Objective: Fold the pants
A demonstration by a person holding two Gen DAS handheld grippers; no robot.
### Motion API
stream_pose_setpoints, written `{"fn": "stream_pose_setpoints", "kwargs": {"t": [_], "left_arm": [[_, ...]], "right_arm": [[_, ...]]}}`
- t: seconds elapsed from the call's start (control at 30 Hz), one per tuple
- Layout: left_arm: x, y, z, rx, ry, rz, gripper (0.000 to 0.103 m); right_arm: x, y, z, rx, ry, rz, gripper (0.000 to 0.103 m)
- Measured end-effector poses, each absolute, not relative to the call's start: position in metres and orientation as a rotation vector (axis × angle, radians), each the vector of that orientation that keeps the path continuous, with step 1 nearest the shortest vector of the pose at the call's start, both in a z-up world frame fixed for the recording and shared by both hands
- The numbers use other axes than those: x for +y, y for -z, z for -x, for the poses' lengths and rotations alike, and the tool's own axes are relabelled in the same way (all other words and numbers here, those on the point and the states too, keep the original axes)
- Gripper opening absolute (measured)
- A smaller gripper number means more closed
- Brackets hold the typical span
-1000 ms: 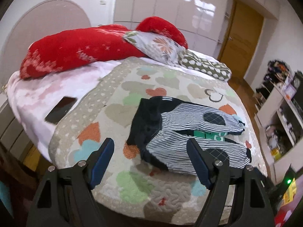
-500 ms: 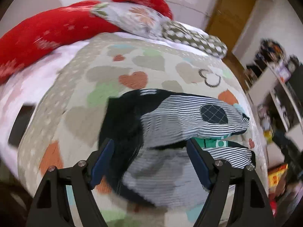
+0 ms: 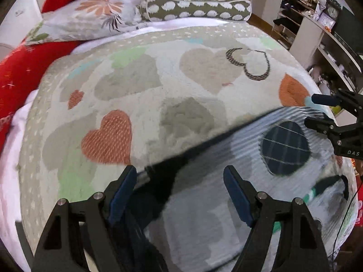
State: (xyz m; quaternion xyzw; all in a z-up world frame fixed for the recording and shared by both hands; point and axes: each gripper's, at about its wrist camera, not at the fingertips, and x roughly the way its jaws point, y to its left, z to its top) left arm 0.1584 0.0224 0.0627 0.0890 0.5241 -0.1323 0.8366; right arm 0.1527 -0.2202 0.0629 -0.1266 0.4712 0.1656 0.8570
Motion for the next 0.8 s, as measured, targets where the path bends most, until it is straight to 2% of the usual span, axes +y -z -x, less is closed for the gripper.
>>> {"fn": "stream_pose_setpoints", "kwargs": {"t": [0.23,0.27,0.3,0.33,0.37,0.4,0.57,0.8], "left_arm": [[0.024,-0.019,-0.181,1.221,0.303,-0.255,0.078],[0.023,-0.019,-0.179,1.204,0.309,-0.255,0.069],[0.022,-0.021,-0.177,1.195,0.33,-0.24,0.042],[0.022,-0.025,-0.174,1.186,0.335,-0.229,0.029],[0.023,-0.029,-0.172,1.176,0.325,-0.227,0.009],[0.023,-0.034,-0.169,1.176,0.334,-0.213,0.006],[0.023,-0.067,-0.13,1.082,0.302,-0.213,0.005],[0.036,-0.115,-0.052,0.959,0.301,-0.191,0.005]], "right_arm": [[-0.222,-0.021,-0.198,1.091,-0.388,0.276,0.067],[-0.222,-0.017,-0.2,1.094,-0.39,0.264,0.067],[-0.222,-0.016,-0.199,1.086,-0.391,0.253,0.064],[-0.222,-0.017,-0.197,1.077,-0.401,0.242,0.042],[-0.222,-0.018,-0.195,1.079,-0.423,0.224,0.024],[-0.222,-0.02,-0.193,1.091,-0.44,0.196,0.006],[-0.218,-0.042,-0.168,1.035,-0.417,0.181,0.005],[-0.209,-0.096,-0.087,0.905,-0.407,0.221,0.005]]}}
